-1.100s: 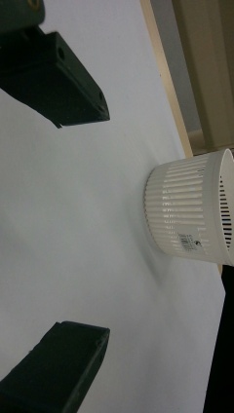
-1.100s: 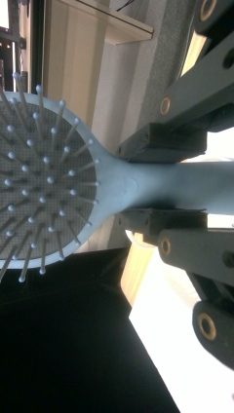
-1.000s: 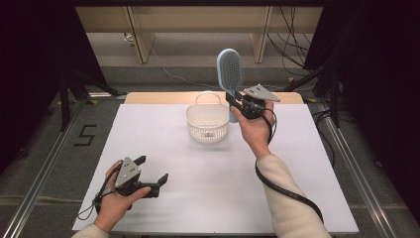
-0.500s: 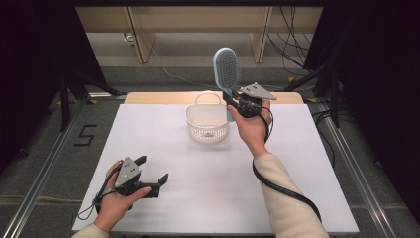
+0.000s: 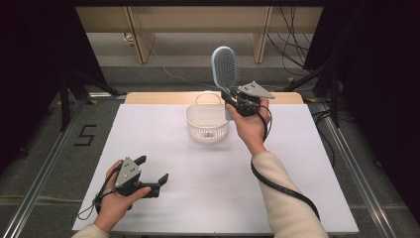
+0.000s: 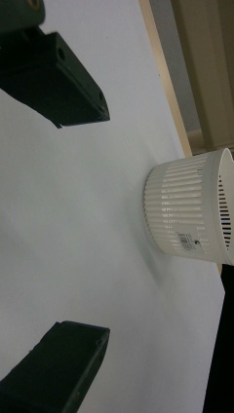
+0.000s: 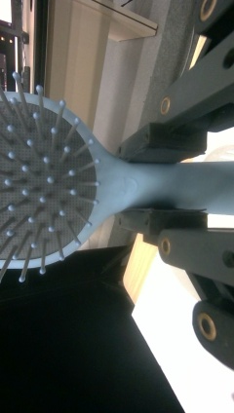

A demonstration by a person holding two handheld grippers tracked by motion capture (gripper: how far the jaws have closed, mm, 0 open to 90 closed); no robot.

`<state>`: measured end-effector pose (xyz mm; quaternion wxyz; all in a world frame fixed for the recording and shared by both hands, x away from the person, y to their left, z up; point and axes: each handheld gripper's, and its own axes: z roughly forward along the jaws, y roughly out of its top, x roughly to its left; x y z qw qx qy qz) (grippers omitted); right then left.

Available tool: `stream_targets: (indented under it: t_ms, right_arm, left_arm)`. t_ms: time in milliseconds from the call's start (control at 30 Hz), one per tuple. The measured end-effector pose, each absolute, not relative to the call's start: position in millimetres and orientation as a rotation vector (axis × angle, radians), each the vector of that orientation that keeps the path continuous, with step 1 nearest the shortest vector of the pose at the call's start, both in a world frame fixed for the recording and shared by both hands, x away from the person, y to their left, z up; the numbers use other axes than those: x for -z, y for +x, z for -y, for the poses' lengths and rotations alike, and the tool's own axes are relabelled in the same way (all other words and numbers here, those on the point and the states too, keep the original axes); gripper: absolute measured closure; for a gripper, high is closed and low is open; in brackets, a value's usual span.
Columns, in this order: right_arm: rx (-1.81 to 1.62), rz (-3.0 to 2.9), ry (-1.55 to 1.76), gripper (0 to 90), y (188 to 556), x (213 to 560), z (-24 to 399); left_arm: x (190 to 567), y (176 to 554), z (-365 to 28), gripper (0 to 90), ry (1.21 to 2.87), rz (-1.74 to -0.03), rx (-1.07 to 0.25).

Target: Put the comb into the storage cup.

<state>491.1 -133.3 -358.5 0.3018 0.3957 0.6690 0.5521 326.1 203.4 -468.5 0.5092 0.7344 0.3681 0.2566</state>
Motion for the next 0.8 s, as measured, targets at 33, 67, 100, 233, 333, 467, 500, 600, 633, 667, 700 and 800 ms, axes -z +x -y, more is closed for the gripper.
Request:
stream_targets:
  t_ms: [33,67,100,233,333,467,500,600,633,667,700,800]
  right_arm:
    - [-1.464,-1.775,1.049,70.4,491.1,358.4,132.8]
    - [-1.465,-1.775,1.049,70.4,491.1,358.3,132.5]
    - [-1.467,-1.774,1.051,70.3,491.2,358.1,132.2]
    - [-1.466,-1.772,1.046,70.3,491.4,357.0,130.8]
    - [-1.465,-1.774,1.046,70.4,492.0,357.3,130.1]
    - [-1.464,-1.776,1.047,70.3,492.7,357.8,129.2]
    - [-1.463,-1.778,1.048,70.4,492.9,357.9,128.9]
    - [-1.464,-1.777,1.048,70.4,493.5,357.8,128.2]
    - [-1.463,-1.777,1.048,70.4,493.5,357.6,128.0]
    - [-1.463,-1.778,1.048,70.4,493.6,357.4,127.6]
    - [-1.462,-1.778,1.048,70.3,493.7,357.1,127.3]
    - [-1.464,-1.779,1.045,70.4,493.9,356.5,126.3]
  left_arm:
    - [468.6,326.1,-203.4,2.0,1.769,-0.887,-0.618]
    - [468.6,326.2,-203.5,2.0,1.769,-0.887,-0.619]
    - [468.5,326.2,-203.7,2.0,1.769,-0.888,-0.619]
    - [468.7,326.2,-203.4,2.0,1.770,-0.887,-0.618]
    - [468.5,326.0,-202.9,2.0,1.772,-0.884,-0.618]
    - [468.7,326.1,-202.9,2.0,1.772,-0.885,-0.617]
    - [468.7,326.1,-203.0,2.0,1.772,-0.885,-0.617]
    - [468.6,326.0,-203.0,2.0,1.772,-0.885,-0.618]
    - [468.5,326.0,-202.9,2.0,1.771,-0.885,-0.618]
    - [468.5,326.0,-202.8,2.0,1.772,-0.884,-0.618]
    - [468.5,325.9,-202.8,2.0,1.772,-0.884,-0.617]
    - [468.6,326.0,-202.9,2.0,1.771,-0.885,-0.617]
